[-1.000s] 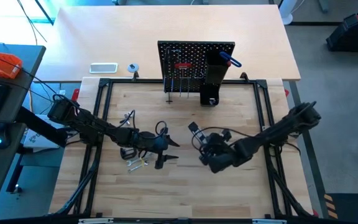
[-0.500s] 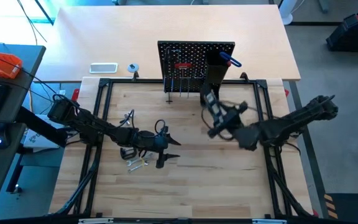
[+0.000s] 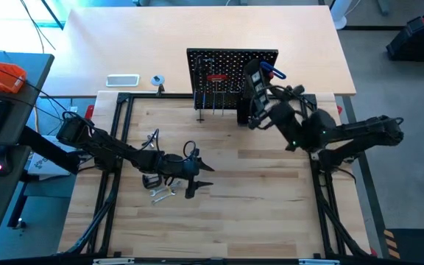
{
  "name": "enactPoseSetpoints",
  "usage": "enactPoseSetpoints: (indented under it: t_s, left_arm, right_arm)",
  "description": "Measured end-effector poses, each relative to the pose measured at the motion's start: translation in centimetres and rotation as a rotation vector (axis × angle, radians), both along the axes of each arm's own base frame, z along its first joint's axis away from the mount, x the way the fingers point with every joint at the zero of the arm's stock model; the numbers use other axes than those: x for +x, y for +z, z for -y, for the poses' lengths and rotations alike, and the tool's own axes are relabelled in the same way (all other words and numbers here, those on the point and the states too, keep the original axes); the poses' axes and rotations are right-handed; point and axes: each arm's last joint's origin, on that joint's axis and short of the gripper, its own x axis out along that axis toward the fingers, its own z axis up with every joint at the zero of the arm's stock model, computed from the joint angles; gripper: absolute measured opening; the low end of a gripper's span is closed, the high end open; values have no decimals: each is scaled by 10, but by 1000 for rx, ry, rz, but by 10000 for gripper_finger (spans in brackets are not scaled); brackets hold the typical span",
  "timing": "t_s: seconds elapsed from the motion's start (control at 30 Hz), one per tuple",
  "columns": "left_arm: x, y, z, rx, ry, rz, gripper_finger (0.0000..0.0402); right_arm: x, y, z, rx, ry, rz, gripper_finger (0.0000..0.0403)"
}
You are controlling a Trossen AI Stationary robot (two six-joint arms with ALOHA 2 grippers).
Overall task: Hang tools onto peg board
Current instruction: Put the spirit level into the top black bin on the peg board
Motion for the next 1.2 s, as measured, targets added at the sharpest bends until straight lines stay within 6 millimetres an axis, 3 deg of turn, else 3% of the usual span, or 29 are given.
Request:
enactPoseSetpoints:
  t_s: [0.23,0.4,0.63,0.9,1.2]
  left_arm:
    - [1,0,-4,0,14,0,243]
    - [1,0,-4,0,14,0,243]
    - [1,0,-6,-24,29,-3,243]
    - [1,-1,-6,-47,40,-17,243]
    - [0,-4,-6,-43,38,-42,243]
  right_arm:
    - [-1,6,32,-56,28,96,165]
    - [-3,22,45,-95,55,164,165]
    - [18,36,66,-140,28,163,165]
    - [57,24,88,-154,-74,41,165]
    - [63,19,90,-164,-146,4,165]
